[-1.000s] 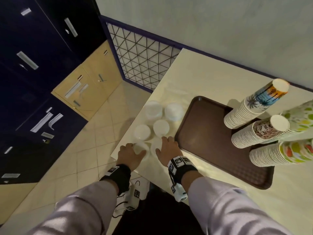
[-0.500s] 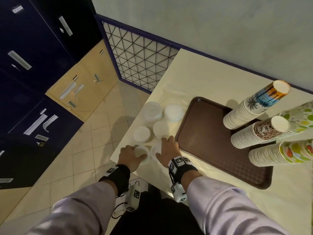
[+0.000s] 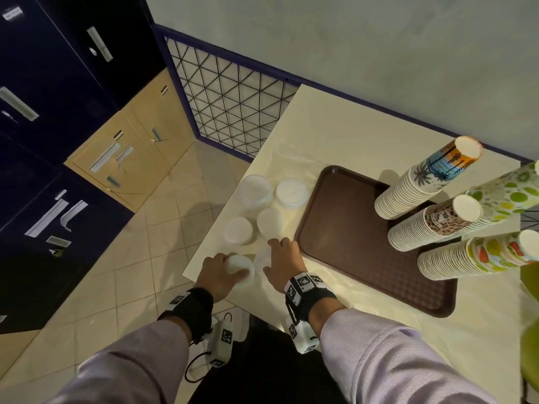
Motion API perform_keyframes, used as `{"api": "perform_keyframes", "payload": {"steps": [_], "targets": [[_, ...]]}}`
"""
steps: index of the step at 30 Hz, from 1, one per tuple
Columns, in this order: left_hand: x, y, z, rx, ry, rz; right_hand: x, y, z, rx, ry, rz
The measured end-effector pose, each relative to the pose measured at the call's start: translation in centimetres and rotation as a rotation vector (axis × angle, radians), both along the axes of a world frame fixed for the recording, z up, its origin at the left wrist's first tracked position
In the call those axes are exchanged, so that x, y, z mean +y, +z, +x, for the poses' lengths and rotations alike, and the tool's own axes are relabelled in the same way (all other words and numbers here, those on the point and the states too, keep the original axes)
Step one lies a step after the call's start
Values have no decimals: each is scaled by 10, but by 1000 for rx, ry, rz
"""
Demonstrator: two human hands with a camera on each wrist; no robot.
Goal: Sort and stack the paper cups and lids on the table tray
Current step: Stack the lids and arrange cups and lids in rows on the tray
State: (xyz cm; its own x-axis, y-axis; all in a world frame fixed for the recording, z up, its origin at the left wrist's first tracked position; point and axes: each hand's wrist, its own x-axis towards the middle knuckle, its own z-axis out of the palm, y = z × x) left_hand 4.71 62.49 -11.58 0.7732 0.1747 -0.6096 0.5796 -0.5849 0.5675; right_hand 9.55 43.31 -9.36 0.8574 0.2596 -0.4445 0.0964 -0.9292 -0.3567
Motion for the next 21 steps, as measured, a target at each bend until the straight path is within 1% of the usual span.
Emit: {"api": "perform_keyframes", "payload": {"steps": [3, 8, 10, 13, 15, 17, 19, 21], "targets": [[0, 4, -4, -17, -4, -51, -6, 9, -5, 110, -69, 138], [7, 14, -15, -86, 42, -187, -28, 27, -8, 154, -163, 406], [10, 21, -19, -123, 87, -274, -44, 31, -9, 207, -265, 543], [8, 34, -20, -172, 106, -376, -66, 33, -9, 295, -498, 769], [1, 42, -17, -200, 69, -420, -79, 36, -9, 360, -663, 930], [-9, 46, -11, -228, 24, -445, -93, 37, -5, 401, -785, 1074], [-23, 48, -2, -241, -6, -467, -106, 37, -2, 359, -851, 1128], [-37, 50, 8, -248, -45, -486, -117, 35, 3, 330, -913, 1126]]}}
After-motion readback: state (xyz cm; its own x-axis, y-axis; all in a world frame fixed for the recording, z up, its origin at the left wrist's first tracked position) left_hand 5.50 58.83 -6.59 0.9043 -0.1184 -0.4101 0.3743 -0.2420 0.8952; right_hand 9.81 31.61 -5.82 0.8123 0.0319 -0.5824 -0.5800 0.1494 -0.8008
